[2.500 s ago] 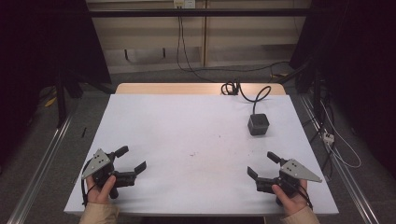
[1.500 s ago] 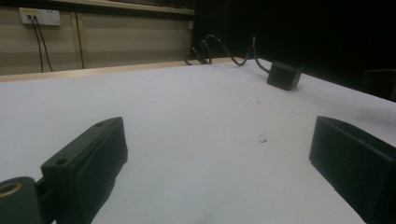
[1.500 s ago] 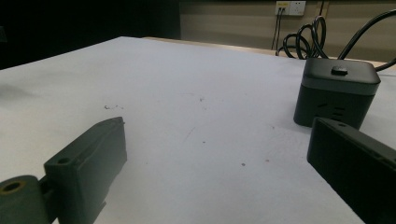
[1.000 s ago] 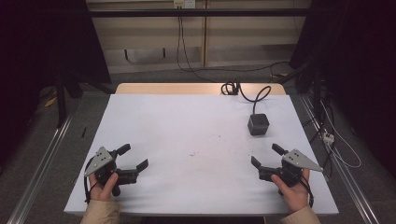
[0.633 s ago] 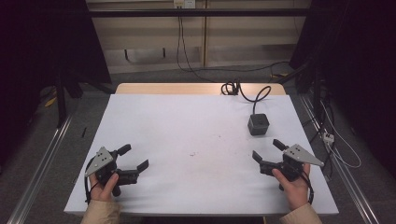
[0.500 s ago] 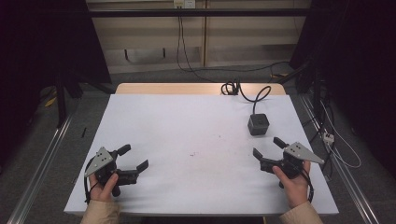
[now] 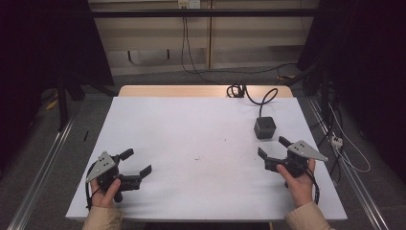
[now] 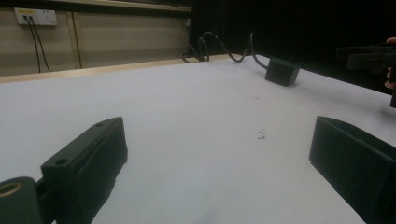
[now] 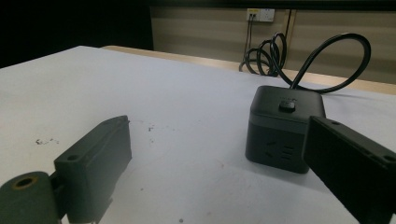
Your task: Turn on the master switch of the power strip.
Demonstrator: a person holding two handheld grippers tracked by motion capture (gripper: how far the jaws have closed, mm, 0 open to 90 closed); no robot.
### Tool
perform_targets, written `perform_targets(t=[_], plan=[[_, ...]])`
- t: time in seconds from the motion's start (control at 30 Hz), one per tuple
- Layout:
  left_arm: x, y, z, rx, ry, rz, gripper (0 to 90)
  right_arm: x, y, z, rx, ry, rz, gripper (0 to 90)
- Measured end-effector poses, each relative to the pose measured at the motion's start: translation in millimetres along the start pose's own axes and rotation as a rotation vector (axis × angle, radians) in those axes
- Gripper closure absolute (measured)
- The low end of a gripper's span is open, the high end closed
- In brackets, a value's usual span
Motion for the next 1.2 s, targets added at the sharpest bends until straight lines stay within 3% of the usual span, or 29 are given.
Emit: perform_targets(t=[1.2], plan=[[0.9,-2.1,-1.2,-0.007,-0.005,0.003,3.8,-18.8,22.8,14.0,0.049,-0.019,-0.008,12.4]])
Point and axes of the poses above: each handheld gripper's, and its own axes: y roughly forward along the jaws, x roughly out of its underside, z roughly to its right, the point moved 9 cm from there along y, roughly forward along the jaws, and after that the axes turned 14 degrees about -z, right-handed, at the moved point
